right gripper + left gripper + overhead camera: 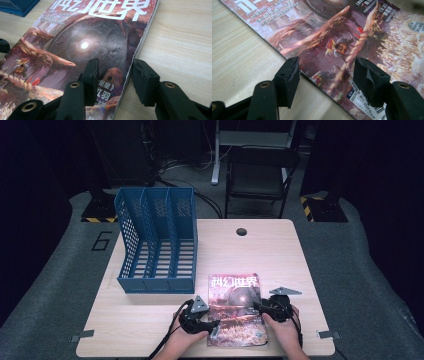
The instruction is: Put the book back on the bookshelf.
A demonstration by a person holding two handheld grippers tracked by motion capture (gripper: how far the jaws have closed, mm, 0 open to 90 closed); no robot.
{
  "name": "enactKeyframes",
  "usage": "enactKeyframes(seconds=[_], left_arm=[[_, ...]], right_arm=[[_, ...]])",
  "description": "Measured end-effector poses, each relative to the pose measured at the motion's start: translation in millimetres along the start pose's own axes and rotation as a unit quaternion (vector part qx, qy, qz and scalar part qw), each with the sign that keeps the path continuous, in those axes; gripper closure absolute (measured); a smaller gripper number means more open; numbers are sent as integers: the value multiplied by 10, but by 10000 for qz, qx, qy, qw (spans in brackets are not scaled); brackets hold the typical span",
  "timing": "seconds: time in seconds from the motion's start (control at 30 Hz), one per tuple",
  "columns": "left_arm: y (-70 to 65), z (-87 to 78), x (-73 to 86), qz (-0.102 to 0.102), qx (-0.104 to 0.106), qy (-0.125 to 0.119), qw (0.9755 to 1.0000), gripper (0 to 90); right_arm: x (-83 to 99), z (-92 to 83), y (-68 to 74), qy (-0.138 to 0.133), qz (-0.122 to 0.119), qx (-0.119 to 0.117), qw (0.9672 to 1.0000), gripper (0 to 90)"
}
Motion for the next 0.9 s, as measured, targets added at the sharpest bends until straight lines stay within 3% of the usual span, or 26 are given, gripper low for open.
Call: enactKeyframes(seconds=[0.27,0.4,0.6,0.7,0.9], left_arm=[[-35,11,2,3,-9,-77,10000,363],[-41,15,6,18,-11,-104,9999,363],[-40,15,12,-31,19,-153,9999,365],[-41,24,14,-27,33,-232,9997,367],[-45,25,39,-77,-46,-384,9992,381]], right_arm=[[54,-87,-6,59,68,31,10000,672],[107,-143,18,154,297,-5,9994,673],[116,-188,32,134,414,-126,9990,637],[56,-198,22,-95,330,-135,9993,608],[-8,-91,-42,-179,206,-6,9996,580]])
Point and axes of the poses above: each handheld gripper's, and its own axes: z roughly forward along the jaws, x roughly out of its underside, y roughly to its left, the point moved 5 cm from there along z, roughly forward along the jaws, and after that the axes turned 2 degrees about -x, right-handed, at the moved point
